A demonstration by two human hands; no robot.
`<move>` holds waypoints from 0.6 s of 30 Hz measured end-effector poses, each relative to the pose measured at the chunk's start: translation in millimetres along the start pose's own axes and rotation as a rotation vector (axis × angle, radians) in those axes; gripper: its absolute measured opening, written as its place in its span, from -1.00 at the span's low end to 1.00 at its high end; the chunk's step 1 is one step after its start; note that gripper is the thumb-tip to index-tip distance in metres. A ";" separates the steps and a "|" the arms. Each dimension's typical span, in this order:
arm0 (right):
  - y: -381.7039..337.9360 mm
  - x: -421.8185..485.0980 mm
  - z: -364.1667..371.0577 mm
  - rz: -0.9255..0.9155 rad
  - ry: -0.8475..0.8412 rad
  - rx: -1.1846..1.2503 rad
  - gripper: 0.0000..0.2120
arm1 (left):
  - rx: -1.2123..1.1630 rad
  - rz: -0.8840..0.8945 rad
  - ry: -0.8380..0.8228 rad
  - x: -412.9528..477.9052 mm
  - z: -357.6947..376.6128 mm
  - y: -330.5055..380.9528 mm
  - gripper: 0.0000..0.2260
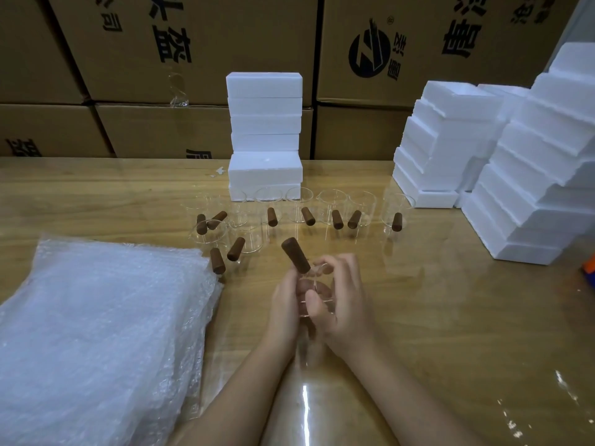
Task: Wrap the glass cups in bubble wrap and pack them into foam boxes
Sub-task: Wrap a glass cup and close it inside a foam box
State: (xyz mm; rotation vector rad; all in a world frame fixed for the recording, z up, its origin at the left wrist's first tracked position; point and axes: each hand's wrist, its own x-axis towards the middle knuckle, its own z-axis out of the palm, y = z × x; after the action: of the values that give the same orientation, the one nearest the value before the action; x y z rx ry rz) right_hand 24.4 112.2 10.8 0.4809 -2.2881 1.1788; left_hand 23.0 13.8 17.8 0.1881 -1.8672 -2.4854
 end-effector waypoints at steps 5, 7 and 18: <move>-5.9 -2.5 13.0 0.326 0.090 0.354 -0.53 | 0.118 0.161 0.036 -1.9 6.4 -8.5 -0.47; -4.7 -0.4 16.8 0.511 0.091 0.593 -0.52 | 0.338 0.272 0.066 -0.7 2.6 -13.3 -0.50; 8.6 -1.5 14.0 0.433 -0.025 0.498 -0.52 | 0.440 0.349 -0.039 2.2 -2.1 -16.3 -0.62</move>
State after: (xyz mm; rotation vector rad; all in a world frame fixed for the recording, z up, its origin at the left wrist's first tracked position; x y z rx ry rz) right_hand 17.1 105.5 -2.5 0.1690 -2.1685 1.9843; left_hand 21.8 16.2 1.4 -0.1678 -2.2132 -1.8504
